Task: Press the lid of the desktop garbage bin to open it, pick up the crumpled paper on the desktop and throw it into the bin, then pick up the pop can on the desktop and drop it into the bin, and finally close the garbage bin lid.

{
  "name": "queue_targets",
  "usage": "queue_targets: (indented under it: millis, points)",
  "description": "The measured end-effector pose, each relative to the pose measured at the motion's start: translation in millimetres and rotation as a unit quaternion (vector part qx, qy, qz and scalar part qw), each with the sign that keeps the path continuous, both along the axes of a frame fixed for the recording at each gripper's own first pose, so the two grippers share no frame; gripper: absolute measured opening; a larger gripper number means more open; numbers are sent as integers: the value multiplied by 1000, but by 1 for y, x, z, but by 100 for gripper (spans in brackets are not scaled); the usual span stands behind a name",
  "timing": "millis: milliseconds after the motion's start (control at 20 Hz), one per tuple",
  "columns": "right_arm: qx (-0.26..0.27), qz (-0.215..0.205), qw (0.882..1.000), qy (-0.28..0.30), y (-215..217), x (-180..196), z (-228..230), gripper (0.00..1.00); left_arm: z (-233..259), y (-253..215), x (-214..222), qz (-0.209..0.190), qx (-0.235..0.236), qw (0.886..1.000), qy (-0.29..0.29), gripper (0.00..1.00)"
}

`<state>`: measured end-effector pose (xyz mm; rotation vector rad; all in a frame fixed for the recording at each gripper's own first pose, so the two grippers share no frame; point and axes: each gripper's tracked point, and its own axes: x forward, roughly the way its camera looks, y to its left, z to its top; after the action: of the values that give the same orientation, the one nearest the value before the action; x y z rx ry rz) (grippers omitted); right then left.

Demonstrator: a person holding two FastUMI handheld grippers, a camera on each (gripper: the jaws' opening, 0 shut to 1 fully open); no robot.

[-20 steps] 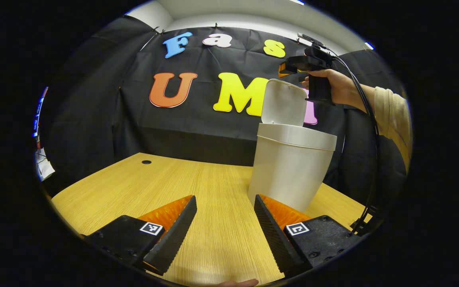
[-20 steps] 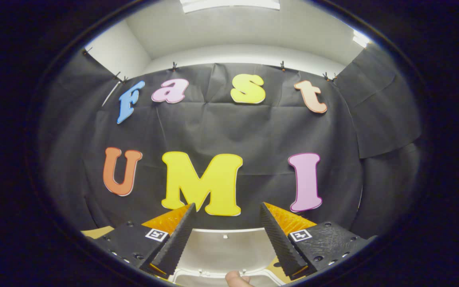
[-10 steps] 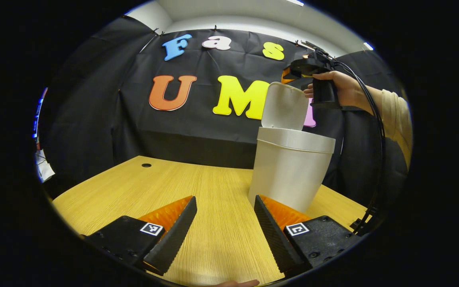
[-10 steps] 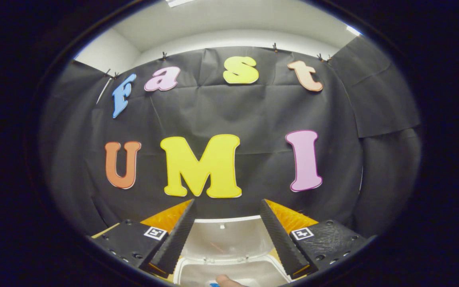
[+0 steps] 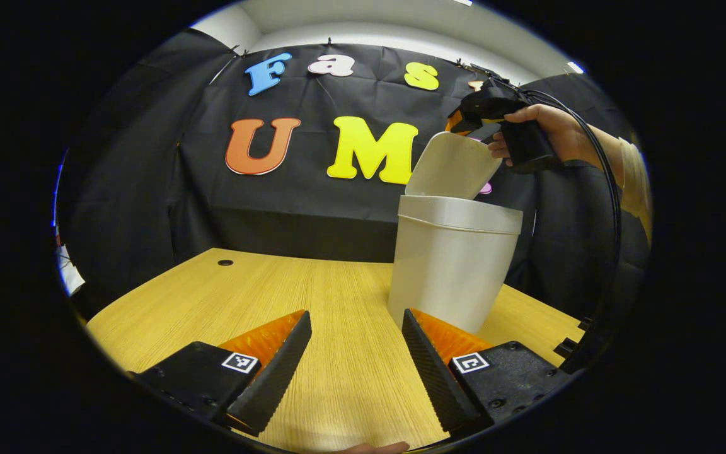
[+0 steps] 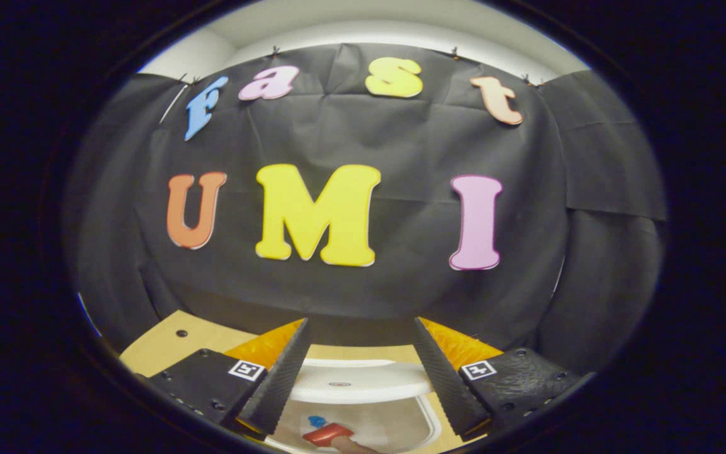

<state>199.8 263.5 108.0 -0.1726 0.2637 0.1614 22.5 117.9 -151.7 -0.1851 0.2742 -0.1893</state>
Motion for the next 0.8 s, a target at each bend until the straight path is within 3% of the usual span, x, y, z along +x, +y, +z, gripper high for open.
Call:
queue_targets:
  millis: [50,150,300,500,800]
  points:
    - [-14,2,1000,-1,-1,2,0,92,-1,1,0,2,-4,1000,4,96]
    - [-34,2,999,12,-5,-3,-8,94,-5,1,2,5,-15,1000,12,96]
    - [-45,-8,995,90,-7,-14,-45,94,-12,-4,3,-3,-23,999,25,96]
    - [-96,-14,980,175,-6,-32,-89,95,-10,7,3,4,-5,1000,19,96]
    - [-51,-41,970,233,-8,-43,-102,95,-19,4,2,2,-17,999,35,96]
